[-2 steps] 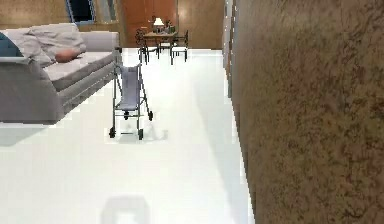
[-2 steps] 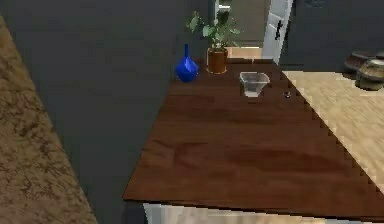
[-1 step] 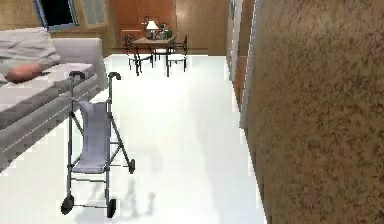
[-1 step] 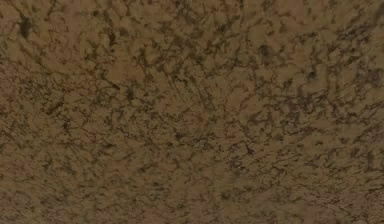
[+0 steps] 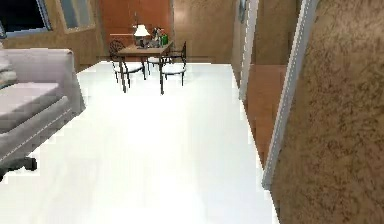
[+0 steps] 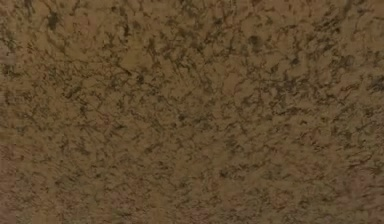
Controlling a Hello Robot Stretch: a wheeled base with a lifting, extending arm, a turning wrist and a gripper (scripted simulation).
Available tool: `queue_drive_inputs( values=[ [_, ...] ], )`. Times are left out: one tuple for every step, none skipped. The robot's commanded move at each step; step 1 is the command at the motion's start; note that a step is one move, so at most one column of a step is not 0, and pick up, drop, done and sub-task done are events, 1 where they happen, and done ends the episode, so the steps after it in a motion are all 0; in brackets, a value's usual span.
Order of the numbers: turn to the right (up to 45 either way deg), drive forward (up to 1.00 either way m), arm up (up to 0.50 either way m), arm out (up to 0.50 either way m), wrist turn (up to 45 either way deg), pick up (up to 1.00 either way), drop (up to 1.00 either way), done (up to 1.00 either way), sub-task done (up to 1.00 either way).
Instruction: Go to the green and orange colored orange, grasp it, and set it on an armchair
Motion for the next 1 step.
queue_drive_inputs(
  values=[
    [3.0,0.00,0.00,0.00,0.0,0.00,0.00,0.00,0.00]
  ],
)
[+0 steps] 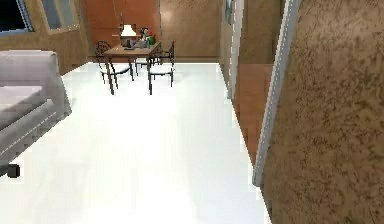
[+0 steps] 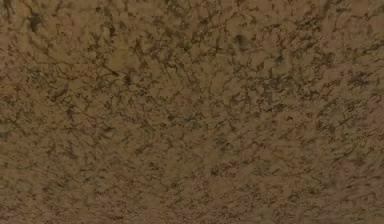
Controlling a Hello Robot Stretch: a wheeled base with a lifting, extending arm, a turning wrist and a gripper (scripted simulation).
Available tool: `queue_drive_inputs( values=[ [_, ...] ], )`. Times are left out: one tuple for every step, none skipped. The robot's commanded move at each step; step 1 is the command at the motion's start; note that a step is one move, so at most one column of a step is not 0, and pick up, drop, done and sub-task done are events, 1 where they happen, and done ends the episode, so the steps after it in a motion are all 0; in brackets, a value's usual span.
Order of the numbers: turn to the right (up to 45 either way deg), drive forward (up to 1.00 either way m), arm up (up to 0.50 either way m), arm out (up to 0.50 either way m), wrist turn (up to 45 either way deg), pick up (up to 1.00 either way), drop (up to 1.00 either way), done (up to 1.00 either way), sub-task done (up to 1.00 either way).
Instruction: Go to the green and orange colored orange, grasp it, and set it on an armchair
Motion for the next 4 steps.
queue_drive_inputs(
  values=[
    [0.0,1.00,0.00,0.00,0.0,0.00,0.00,0.00,0.00],
    [3.0,0.00,0.00,0.00,0.0,0.00,0.00,0.00,0.00],
    [0.0,0.65,0.00,0.00,0.0,0.00,0.00,0.00,0.00],
    [36.0,0.00,0.00,0.00,0.0,0.00,0.00,0.00,0.00]
  ],
)
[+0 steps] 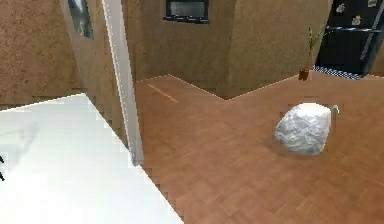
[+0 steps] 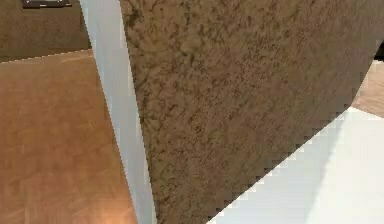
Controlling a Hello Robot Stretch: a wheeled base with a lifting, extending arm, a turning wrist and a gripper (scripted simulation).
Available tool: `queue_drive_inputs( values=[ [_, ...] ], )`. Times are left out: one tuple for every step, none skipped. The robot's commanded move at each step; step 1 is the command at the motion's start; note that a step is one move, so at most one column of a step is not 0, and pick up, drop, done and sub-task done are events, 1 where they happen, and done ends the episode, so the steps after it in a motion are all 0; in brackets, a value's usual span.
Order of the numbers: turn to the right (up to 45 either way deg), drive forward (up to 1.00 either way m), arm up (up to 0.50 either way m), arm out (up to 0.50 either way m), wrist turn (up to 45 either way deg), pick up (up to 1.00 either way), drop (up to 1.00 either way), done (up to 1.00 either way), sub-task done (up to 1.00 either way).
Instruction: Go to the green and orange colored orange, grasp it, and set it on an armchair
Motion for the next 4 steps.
queue_drive_inputs(
  values=[
    [0.0,0.40,0.00,0.00,0.0,0.00,0.00,0.00,0.00],
    [45.0,0.00,0.00,0.00,0.0,0.00,0.00,0.00,0.00],
    [6.0,0.00,0.00,0.00,0.0,0.00,0.00,0.00,0.00],
    [3.0,0.00,0.00,0.00,0.0,0.00,0.00,0.00,0.00]
  ],
)
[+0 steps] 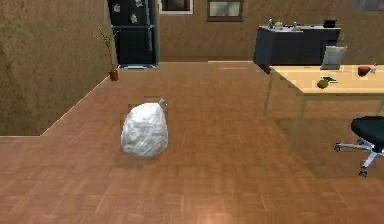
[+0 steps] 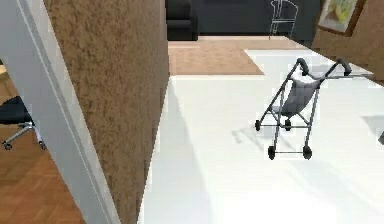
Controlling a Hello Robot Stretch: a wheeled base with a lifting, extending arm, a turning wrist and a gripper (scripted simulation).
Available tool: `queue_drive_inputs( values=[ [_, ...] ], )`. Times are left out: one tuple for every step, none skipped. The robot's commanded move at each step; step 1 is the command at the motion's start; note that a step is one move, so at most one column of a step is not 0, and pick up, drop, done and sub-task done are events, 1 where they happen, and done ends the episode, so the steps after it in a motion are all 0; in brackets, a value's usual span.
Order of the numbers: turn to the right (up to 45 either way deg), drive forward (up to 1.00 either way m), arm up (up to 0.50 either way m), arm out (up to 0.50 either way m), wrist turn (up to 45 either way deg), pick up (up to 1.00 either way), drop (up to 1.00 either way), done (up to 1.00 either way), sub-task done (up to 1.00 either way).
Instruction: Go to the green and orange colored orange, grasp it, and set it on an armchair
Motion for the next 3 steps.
queue_drive_inputs(
  values=[
    [-45.0,0.00,0.00,0.00,0.0,0.00,0.00,0.00,0.00],
    [-3.0,0.00,0.00,0.00,0.0,0.00,0.00,0.00,0.00],
    [0.0,0.05,0.00,0.00,0.0,0.00,0.00,0.00,0.00]
  ],
)
